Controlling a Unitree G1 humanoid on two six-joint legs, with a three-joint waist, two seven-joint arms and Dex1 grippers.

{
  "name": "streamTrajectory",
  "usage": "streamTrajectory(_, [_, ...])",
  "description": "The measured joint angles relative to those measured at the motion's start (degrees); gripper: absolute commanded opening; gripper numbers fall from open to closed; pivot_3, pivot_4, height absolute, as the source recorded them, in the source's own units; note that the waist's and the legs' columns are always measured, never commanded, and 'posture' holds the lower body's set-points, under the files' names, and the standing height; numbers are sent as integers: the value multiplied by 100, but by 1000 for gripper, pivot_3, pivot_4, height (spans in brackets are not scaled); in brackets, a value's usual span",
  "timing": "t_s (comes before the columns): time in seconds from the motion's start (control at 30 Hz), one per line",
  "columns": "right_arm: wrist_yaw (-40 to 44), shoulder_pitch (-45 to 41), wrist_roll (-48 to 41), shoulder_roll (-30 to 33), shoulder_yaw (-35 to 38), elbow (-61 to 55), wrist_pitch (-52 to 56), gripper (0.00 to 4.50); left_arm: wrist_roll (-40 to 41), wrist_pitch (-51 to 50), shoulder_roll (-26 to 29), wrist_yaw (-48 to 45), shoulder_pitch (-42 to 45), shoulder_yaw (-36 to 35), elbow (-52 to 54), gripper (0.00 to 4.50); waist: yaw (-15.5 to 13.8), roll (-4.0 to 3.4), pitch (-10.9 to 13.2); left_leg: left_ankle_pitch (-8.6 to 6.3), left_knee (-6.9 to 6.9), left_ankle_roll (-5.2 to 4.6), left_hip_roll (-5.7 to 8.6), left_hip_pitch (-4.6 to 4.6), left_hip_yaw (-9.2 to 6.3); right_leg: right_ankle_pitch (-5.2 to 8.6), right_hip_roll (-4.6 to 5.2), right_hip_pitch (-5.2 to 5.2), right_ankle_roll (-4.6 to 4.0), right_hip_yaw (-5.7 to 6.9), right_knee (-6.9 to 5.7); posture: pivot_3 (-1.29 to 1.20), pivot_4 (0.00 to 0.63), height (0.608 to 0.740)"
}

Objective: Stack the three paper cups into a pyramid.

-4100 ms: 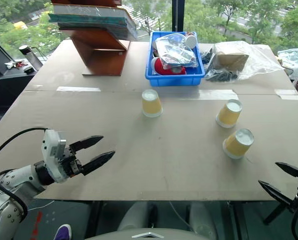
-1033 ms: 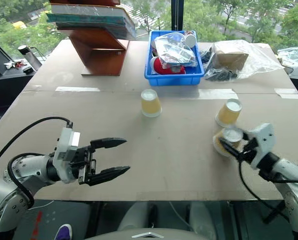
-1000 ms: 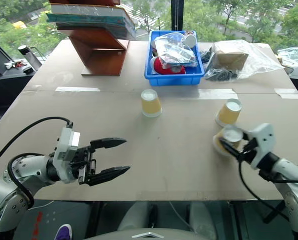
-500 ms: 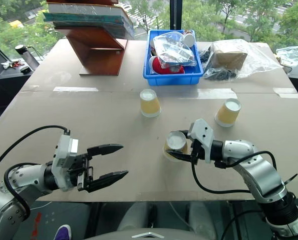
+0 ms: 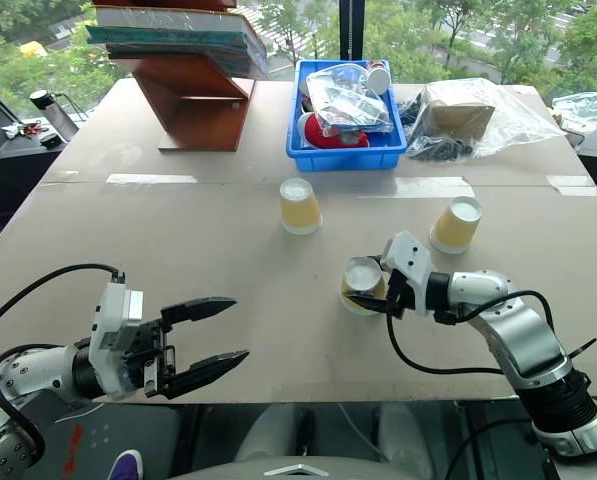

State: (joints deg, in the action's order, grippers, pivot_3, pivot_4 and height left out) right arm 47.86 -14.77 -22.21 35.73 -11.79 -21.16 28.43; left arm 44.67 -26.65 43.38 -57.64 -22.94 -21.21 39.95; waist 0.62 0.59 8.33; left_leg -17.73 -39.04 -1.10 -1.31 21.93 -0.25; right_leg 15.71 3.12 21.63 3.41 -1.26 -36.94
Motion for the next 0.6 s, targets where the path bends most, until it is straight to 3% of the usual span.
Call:
streamTrajectory(0.13, [23,-100,58,7,145,186,0,2817,-1,22,-32,34,-14,-33,0,4426,-1,0,0,0,0,0,0,0,0,0,1,0,0,0,0,0,150,740])
streamTrajectory(0.17, [40,-101,60,5,146,201,0,3469,-1,29,-35,39,-8,-32,0,4426,1,0,0,0,0,0,0,0,0,0,0,0,0,0,0,0,150,740])
streamTrajectory(0.27, [86,-106,52,3,151,229,5,4477,-2,61,-36,41,14,-31,0,4426,3,0,0,0,0,-1,0,0,1,0,0,0,0,-1,0,0,150,740])
streamTrajectory(0.43, [190,-105,-8,10,218,243,14,4477,-2,67,-36,40,19,-28,0,4426,0,-1,0,-1,0,-2,-1,0,0,0,0,0,0,0,0,0,150,740])
streamTrajectory(0.6, [312,-22,-530,221,817,-172,171,4477,-8,77,-46,40,67,18,-4,4426,-14,-2,2,-2,0,-4,-2,3,-2,0,2,0,0,1,1,0,150,740])
